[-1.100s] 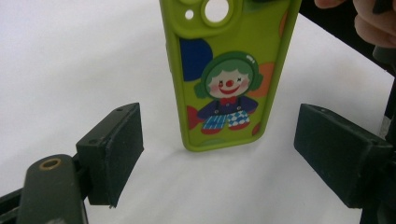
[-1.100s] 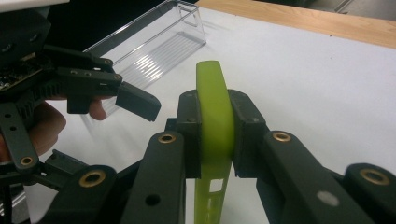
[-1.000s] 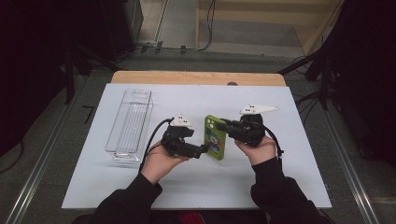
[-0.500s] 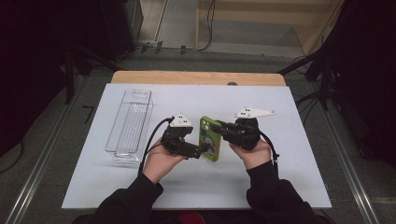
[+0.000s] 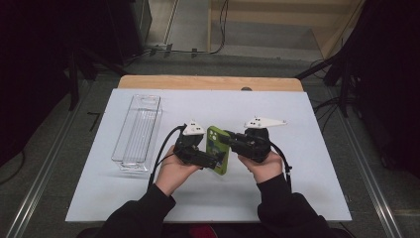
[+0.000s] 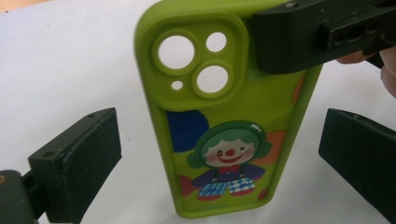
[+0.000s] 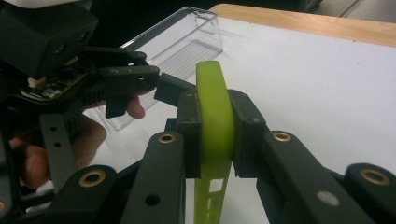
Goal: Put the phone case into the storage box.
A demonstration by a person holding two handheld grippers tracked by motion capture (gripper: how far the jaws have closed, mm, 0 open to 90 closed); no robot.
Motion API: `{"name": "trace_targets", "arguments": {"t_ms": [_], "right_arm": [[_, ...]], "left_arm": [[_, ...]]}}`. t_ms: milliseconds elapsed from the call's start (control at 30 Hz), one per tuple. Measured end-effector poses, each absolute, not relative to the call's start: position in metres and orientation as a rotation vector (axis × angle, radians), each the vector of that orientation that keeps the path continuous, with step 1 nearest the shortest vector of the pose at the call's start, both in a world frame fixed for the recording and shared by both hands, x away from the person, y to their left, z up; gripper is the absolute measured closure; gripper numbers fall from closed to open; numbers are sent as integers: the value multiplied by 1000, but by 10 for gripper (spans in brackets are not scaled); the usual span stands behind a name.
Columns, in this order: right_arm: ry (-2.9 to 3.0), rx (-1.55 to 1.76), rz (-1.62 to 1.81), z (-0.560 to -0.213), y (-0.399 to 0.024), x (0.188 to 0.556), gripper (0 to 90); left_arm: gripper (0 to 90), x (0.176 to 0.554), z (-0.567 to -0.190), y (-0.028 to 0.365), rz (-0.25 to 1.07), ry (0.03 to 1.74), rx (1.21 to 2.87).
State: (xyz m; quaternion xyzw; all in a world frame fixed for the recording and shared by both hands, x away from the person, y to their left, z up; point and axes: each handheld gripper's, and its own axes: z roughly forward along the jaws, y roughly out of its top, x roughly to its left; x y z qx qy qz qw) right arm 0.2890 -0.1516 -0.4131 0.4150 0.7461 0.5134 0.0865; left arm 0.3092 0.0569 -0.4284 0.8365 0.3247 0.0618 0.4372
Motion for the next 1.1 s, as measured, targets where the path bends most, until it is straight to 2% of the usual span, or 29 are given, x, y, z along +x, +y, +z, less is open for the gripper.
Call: {"name": "trace_targets", "arguments": {"t_ms": [633, 767, 800, 833, 1100], "right_arm": [[2227, 1245, 1583, -414, -141, 284, 746], [2223, 1248, 1587, -415, -139, 284, 746], [2219, 1249, 1587, -415, -139, 284, 745], [2217, 1249, 1593, -415, -140, 284, 745], [2215, 1254, 1625, -415, -142, 285, 730]], "left_arm": [[21, 309, -433, 50, 204, 855, 2046], [84, 308, -433, 51, 217, 843, 2025], [137, 307, -433, 51, 219, 832, 2020], [148, 306, -432, 51, 234, 833, 2020], [162, 303, -430, 50, 287, 818, 2017]]}}
